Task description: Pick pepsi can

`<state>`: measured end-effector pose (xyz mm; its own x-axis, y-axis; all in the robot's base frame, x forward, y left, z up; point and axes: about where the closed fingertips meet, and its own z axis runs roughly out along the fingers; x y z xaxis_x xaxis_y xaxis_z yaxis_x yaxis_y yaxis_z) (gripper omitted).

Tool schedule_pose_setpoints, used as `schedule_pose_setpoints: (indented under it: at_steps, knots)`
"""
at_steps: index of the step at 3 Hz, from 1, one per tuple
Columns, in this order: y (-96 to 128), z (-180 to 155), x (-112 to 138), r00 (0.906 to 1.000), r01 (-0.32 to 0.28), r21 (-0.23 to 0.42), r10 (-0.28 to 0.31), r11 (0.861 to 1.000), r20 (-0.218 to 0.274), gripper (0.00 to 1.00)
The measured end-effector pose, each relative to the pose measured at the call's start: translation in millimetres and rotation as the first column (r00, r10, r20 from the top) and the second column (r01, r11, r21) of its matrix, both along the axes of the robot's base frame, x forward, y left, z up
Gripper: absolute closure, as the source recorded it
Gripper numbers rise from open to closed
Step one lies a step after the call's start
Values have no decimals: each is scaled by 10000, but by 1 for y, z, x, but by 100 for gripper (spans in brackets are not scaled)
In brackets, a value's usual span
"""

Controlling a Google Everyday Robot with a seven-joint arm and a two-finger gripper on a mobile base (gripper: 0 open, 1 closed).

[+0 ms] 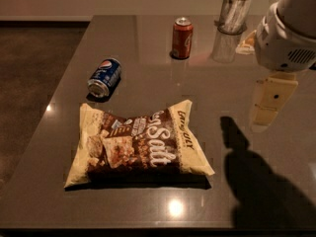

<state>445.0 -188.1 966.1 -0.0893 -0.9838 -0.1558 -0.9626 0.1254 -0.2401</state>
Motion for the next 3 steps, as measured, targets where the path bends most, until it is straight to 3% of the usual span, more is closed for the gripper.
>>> schedule_pose_setpoints:
  at_steps: [1,2,3]
  knots:
    - [34,-11,15,9932,-1160,-118,1158,9932,-133,0]
    - [66,-16,37,9766,-2146,-153,2143,9766,-181,0]
    - [118,-24,81,9304,-3663,-331,3665,9299,2,0]
